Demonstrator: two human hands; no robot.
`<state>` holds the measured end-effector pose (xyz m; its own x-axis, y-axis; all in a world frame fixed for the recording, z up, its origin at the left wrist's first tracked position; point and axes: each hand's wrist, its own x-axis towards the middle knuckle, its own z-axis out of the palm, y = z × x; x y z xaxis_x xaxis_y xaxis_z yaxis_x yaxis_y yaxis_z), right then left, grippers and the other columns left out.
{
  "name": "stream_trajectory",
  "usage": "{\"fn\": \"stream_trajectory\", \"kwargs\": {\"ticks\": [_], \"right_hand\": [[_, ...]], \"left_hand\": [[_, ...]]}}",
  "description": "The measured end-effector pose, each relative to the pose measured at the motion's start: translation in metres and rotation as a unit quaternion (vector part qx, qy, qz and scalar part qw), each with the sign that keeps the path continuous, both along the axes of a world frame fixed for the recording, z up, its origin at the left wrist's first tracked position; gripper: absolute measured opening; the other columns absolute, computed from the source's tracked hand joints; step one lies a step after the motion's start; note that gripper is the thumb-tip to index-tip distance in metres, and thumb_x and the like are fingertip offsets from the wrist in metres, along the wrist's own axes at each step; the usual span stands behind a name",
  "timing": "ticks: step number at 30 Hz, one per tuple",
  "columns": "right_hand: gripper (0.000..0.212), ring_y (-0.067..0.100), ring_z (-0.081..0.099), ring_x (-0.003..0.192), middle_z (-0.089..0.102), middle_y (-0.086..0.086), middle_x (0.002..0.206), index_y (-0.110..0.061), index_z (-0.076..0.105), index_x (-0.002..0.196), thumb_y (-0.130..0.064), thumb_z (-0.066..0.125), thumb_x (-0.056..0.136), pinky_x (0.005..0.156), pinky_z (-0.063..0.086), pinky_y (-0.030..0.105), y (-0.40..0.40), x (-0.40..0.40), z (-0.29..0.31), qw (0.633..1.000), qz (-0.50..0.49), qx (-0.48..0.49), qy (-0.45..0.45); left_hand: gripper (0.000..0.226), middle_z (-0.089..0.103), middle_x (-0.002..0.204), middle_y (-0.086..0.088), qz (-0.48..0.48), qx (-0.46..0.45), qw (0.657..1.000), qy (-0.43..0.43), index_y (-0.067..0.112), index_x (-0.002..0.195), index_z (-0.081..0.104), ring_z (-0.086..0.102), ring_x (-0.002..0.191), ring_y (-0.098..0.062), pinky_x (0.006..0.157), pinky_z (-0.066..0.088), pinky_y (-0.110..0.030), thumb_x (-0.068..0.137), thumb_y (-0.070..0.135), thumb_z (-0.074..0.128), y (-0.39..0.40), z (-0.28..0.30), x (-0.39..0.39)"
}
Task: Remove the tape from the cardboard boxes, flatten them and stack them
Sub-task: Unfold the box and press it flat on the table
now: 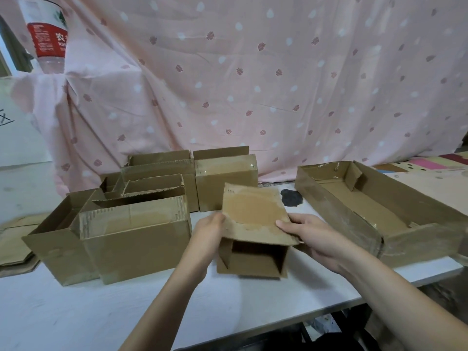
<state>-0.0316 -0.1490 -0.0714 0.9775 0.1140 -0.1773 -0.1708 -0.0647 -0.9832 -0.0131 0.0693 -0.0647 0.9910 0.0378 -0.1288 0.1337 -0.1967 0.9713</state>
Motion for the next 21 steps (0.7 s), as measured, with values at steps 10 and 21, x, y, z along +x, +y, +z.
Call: {"fn": "stream_trajectory", "kwargs": {"ticks": [10, 21], "right_hand": [[0.027, 0.015, 0.056, 0.094, 0.067, -0.010, 0.099, -0.029, 0.067, 0.104, -0.050, 0.054, 0.093, 0.091, 0.035, 0.038, 0.005, 0.001, 0.018, 0.987, -0.086, 0.116, -0.072], [0.078, 0.025, 0.058, 0.075, 0.066, 0.004, 0.101, -0.033, 0.064, 0.126, -0.088, 0.052, 0.073, 0.062, 0.036, 0.035, -0.012, -0.001, 0.023, 0.997, -0.028, 0.064, 0.020]], "left_hand": [[0.026, 0.071, 0.108, -0.010, 0.032, -0.199, 0.978, -0.048, 0.011, 0.093, 0.057, 0.068, 0.107, -0.026, 0.104, 0.049, -0.047, 0.100, 0.036, 0.054, 0.005, 0.004, 0.000], [0.038, 0.061, 0.110, -0.012, -0.117, -0.056, 0.991, 0.018, 0.015, 0.120, 0.044, 0.058, 0.096, -0.019, 0.084, 0.045, -0.030, 0.090, 0.006, 0.065, 0.013, 0.019, -0.006]]}}
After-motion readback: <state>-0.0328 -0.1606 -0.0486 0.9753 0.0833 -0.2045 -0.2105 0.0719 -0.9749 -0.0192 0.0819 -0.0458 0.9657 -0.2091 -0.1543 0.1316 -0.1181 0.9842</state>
